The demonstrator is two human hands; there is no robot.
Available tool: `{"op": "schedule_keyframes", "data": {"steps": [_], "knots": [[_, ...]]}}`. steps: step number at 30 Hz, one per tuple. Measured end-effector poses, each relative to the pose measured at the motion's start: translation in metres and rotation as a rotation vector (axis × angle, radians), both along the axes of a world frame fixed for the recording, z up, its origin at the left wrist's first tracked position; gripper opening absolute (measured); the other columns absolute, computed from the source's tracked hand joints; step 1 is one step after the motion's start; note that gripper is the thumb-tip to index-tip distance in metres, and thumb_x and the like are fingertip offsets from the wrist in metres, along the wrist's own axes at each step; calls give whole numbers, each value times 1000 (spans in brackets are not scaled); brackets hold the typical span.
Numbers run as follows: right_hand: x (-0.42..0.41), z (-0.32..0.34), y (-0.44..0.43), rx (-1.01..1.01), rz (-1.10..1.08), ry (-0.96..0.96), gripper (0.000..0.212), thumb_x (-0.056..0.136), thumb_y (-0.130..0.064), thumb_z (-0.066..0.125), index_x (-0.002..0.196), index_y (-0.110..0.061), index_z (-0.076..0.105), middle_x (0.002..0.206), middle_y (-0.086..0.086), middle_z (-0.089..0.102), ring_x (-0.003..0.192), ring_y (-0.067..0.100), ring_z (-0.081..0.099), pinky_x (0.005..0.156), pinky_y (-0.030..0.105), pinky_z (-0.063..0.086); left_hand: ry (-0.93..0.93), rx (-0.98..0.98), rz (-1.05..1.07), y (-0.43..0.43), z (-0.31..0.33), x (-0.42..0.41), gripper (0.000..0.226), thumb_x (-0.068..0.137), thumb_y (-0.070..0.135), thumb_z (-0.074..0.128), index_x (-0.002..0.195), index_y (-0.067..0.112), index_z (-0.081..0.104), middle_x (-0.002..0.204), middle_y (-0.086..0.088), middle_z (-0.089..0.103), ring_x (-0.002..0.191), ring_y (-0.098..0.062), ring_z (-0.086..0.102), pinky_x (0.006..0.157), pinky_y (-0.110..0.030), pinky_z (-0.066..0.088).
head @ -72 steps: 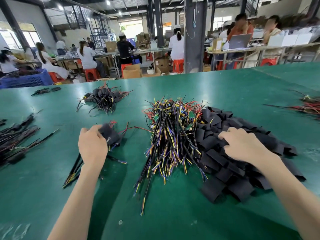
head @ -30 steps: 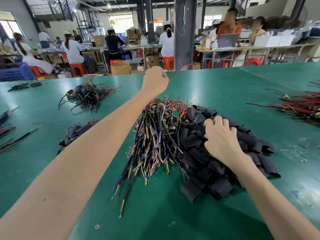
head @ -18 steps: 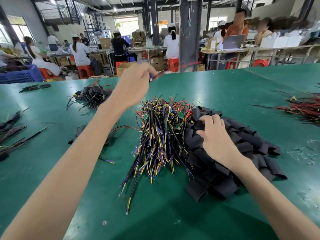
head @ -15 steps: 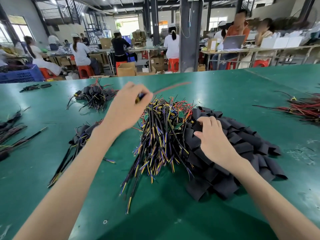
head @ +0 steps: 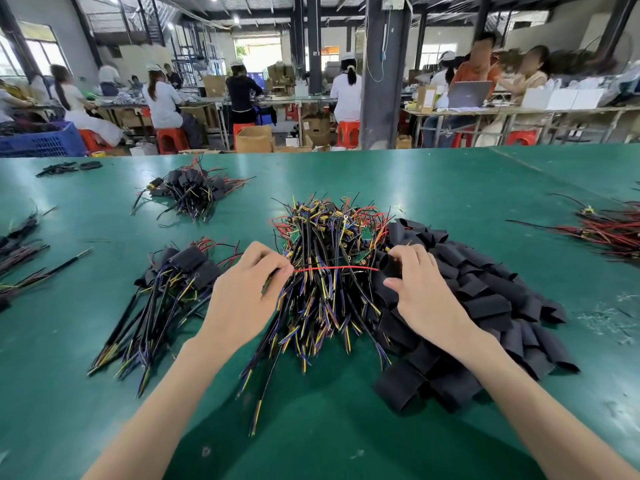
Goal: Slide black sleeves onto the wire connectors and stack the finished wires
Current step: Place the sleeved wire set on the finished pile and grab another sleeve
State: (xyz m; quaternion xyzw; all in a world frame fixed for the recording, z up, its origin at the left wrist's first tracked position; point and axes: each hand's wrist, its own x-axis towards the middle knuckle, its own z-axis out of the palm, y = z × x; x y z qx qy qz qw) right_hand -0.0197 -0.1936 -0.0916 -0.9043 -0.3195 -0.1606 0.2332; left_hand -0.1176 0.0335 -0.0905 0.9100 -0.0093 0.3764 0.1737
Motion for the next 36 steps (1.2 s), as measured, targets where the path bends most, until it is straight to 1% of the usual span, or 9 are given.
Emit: {"op": "schedule_keyframes", "data": {"steps": [6, 9, 15, 20, 24, 27, 30, 34, 36], "knots": [[1, -1, -1, 34, 50, -3, 35, 89, 0, 56, 122, -4, 44, 118, 10, 42, 106, 24, 35, 82, 20, 21, -40, 26, 37, -5, -2, -3, 15, 92, 20, 57, 85, 9, 65, 90, -3, 57, 69, -23, 57, 58, -36, 50], [-1, -2, 1, 49, 79, -2, 36, 87, 1, 58, 120, -5, 45, 116, 8, 42, 106, 23, 35, 83, 20, 21, -46, 36, 38, -5, -3, -3, 17, 92, 22, 55, 84, 9, 65, 89, -3, 57, 68, -23, 58, 56, -35, 50], [-2, -4, 2, 61, 106, -7, 35, 86, 0, 59, 119, -2, 47, 115, 10, 44, 105, 24, 38, 84, 19, 22, -19, 36, 14, -6, -7, -2, 37, 93, 36, 40, 87, 11, 66, 91, -3, 57, 71, -26, 60, 59, -39, 51], [-1, -4, 3, 83, 96, -1, 34, 89, -3, 58, 120, 0, 46, 115, 13, 45, 107, 28, 40, 88, 24, 27, -13, 41, -19, -4, -8, -2, 37, 94, 37, 40, 89, 12, 66, 93, -3, 56, 69, -26, 58, 60, -39, 50], [-2, -5, 4, 101, 97, 5, 35, 90, -5, 58, 122, -1, 45, 116, 12, 45, 109, 26, 39, 85, 20, 25, -15, 50, -12, -3, -9, -1, 35, 94, 37, 41, 89, 14, 66, 93, -1, 55, 68, -25, 58, 61, -38, 50], [-3, -4, 4, 136, 100, 5, 35, 89, -4, 58, 122, -2, 47, 115, 10, 46, 107, 25, 40, 85, 19, 25, -3, 81, -28, -3, -10, 0, 31, 94, 35, 44, 88, 15, 67, 92, 0, 54, 64, -24, 55, 61, -32, 47], [-4, -3, 4, 134, 106, -26, 35, 87, -2, 60, 120, -3, 49, 113, 10, 47, 105, 27, 41, 87, 22, 26, 22, 100, -39, -2, -12, 2, 24, 95, 33, 50, 89, 17, 67, 94, 2, 53, 64, -22, 53, 64, -28, 43], [-6, -3, 5, 6, 166, -154, 36, 82, 1, 64, 115, -4, 53, 111, 10, 51, 99, 29, 44, 90, 32, 33, 75, 74, -96, -6, -14, 0, 22, 92, 34, 54, 98, 16, 65, 100, 1, 52, 73, -22, 54, 70, -34, 47], [-8, -3, 8, -59, 166, -217, 37, 80, -2, 67, 115, -7, 55, 111, 8, 52, 99, 29, 47, 89, 37, 38, 104, 82, -167, -9, -16, 0, 20, 90, 20, 59, 109, 14, 63, 108, -2, 48, 78, -23, 52, 75, -37, 47]]}}
